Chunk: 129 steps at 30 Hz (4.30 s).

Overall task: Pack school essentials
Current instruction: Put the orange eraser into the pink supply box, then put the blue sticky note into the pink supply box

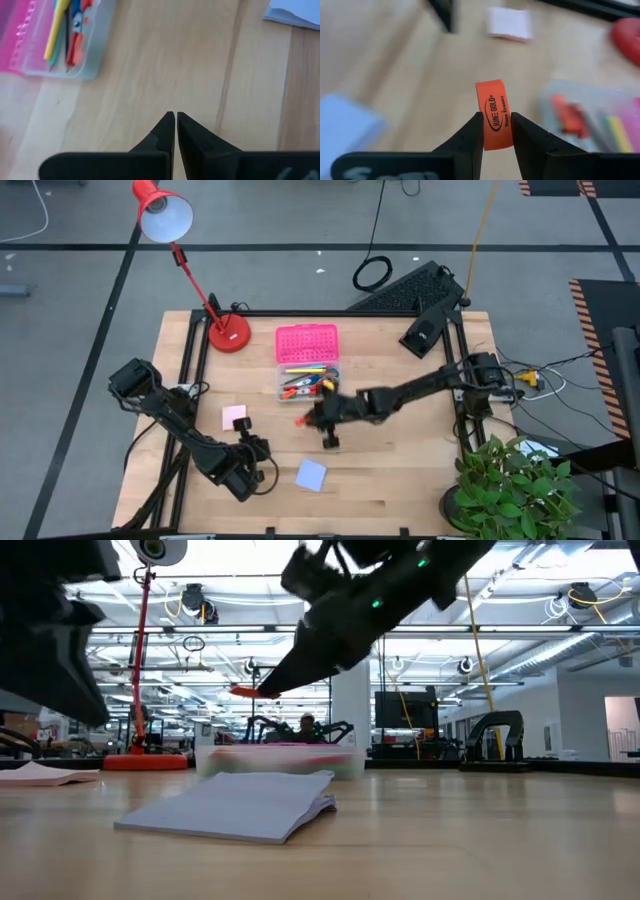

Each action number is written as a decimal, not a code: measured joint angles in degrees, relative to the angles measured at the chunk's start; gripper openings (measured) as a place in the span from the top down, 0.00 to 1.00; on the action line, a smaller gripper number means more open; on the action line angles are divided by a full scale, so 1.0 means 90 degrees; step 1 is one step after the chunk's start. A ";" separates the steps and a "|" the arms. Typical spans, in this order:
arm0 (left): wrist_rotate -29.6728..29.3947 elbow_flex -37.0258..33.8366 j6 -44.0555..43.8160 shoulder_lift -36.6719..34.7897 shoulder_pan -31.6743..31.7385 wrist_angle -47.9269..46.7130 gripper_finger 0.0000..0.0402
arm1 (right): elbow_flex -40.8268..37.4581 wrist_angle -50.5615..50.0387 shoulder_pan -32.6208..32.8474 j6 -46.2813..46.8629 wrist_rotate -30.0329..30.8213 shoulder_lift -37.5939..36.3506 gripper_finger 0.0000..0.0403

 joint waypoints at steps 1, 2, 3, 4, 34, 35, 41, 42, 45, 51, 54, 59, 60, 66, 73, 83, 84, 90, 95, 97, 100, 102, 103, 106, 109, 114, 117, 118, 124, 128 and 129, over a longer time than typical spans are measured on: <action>-0.0004 0.0000 -0.0106 -0.0065 -0.0033 -0.0107 0.94 | 0.0000 0.0086 -0.0163 -0.0041 -0.0001 0.0000 0.79; -0.0010 0.0000 -0.0188 -0.0134 -0.0057 -0.0184 0.94 | 0.0000 0.0176 -0.0319 -0.0078 -0.0023 0.0000 0.79; -0.0021 0.0000 -0.0260 -0.0203 -0.0076 -0.0277 0.94 | 0.0000 0.0282 -0.0473 -0.0110 -0.0027 0.0000 0.79; -0.0043 0.0000 -0.0306 -0.0287 -0.0095 -0.0357 0.94 | 0.0000 0.0390 -0.0616 -0.0151 -0.0027 0.0000 0.79; -0.0789 -0.0005 0.0626 -0.1298 0.0579 -0.0667 0.94 | 0.0010 0.2210 -0.1750 -0.0193 -0.1718 0.0892 0.79; -0.0799 -0.0005 0.0662 -0.1298 0.0619 -0.0652 0.94 | 0.0012 0.2207 -0.1750 -0.0186 -0.1720 0.0914 0.79; -0.0808 -0.0005 0.0897 -0.1300 0.0863 -0.0595 0.94 | 0.0010 0.2362 -0.1750 -0.0117 -0.1884 0.1247 0.79; -0.0804 -0.0005 0.0935 -0.1299 0.0889 -0.0593 0.94 | 0.0010 0.2391 -0.1750 -0.0116 -0.1880 0.1267 0.79; -0.0801 -0.0005 0.0990 -0.1300 0.0948 -0.0568 0.94 | 0.0010 0.2409 -0.1750 -0.0092 -0.1851 0.1286 0.79; -0.0755 -0.0005 0.0998 -0.1300 0.1005 -0.0568 0.94 | 0.0010 0.2434 -0.1816 0.0080 -0.1640 0.1287 0.66; -0.0720 -0.0005 0.0966 -0.1300 0.1005 -0.0568 0.94 | 0.0010 0.2442 -0.1862 0.0105 -0.1536 0.1287 0.59; -0.0670 -0.0005 0.0937 -0.1300 0.0975 -0.0612 0.94 | 0.0010 0.2421 -0.1893 0.0096 -0.1533 0.1262 0.53; -0.0658 -0.0005 0.0937 -0.1300 0.0973 -0.0621 0.94 | 0.0010 0.2341 -0.1893 0.0097 -0.1541 0.1214 0.53; -0.0494 -0.0005 0.0527 -0.1300 0.0973 -0.0889 0.94 | -0.0076 0.1261 -0.1785 0.0089 -0.1539 0.0467 0.53; 0.0227 -0.0250 0.0000 -0.1544 0.0976 -0.1308 0.88 | -0.1283 0.0732 -0.1380 0.0283 -0.1538 -0.1049 0.54; 0.0830 -0.1223 -0.1180 -0.2718 0.1174 -0.1303 0.63 | -0.3270 0.1740 -0.1072 -0.0384 -0.0093 -0.3096 0.54; 0.0919 -0.1316 -0.1325 -0.2800 0.1197 -0.1271 0.62 | -0.3315 0.1818 -0.1082 -0.0424 -0.0011 -0.3209 0.54; 0.1190 -0.1765 -0.0110 -0.2850 0.1226 0.1192 0.62 | -0.3502 0.1871 -0.1068 -0.0473 -0.0200 -0.3415 0.54; 0.1503 -0.1944 0.1300 -0.2514 0.1274 0.3638 0.62 | -0.3508 0.1421 -0.0877 -0.0132 -0.0506 -0.3258 0.54; 0.1757 -0.1940 0.1524 -0.2330 0.1366 0.4132 0.62 | -0.3509 0.1448 -0.0676 -0.0124 -0.0519 -0.3205 0.54; 0.2254 -0.1934 0.1956 -0.1974 0.1490 0.4794 0.62 | -0.3509 0.1564 -0.0307 -0.0182 -0.0528 -0.3203 0.54; 0.2496 -0.1900 0.2220 -0.1706 0.1565 0.5041 0.62 | -0.3507 0.1631 -0.0053 -0.0160 -0.0518 -0.3206 0.54; 0.2654 -0.1882 0.2334 -0.1577 0.1611 0.5192 0.62 | -0.3507 0.1643 0.0071 -0.0102 -0.0490 -0.3205 0.54; 0.3109 -0.1747 0.2666 -0.1137 0.1788 0.5599 0.62 | -0.3507 0.1648 0.0468 0.0098 -0.0202 -0.3204 0.54; 0.3503 -0.1493 0.2962 -0.0677 0.1967 0.5649 0.61 | -0.3507 0.1607 0.0787 0.0216 -0.0008 -0.3203 0.54; 0.3935 -0.1042 0.3290 -0.0007 0.2240 0.5645 0.53 | -0.3504 0.1491 0.1085 0.0470 0.0311 -0.3206 0.54; 0.4107 -0.0793 0.3490 0.0265 0.2353 0.5634 0.47 | -0.3504 0.1447 0.1138 0.0523 0.0327 -0.3203 0.54; 0.4199 -0.0695 0.3514 0.0366 0.2400 0.5666 0.45 | -0.3504 0.1447 0.1147 0.0521 0.0325 -0.3203 0.54; 0.4756 -0.0392 0.3711 0.0904 0.2564 0.5715 0.45 | -0.3504 0.1449 0.1147 0.0521 0.0322 -0.3203 0.54; 0.4880 -0.0345 0.3897 0.1146 0.2596 0.5704 0.53 | -0.3566 0.1479 0.1147 0.0522 0.0332 -0.3203 0.54; 0.4937 -0.0343 0.3958 0.1163 0.2594 0.5755 0.57 | -0.3587 0.1501 0.1147 0.0522 0.0332 -0.3203 0.54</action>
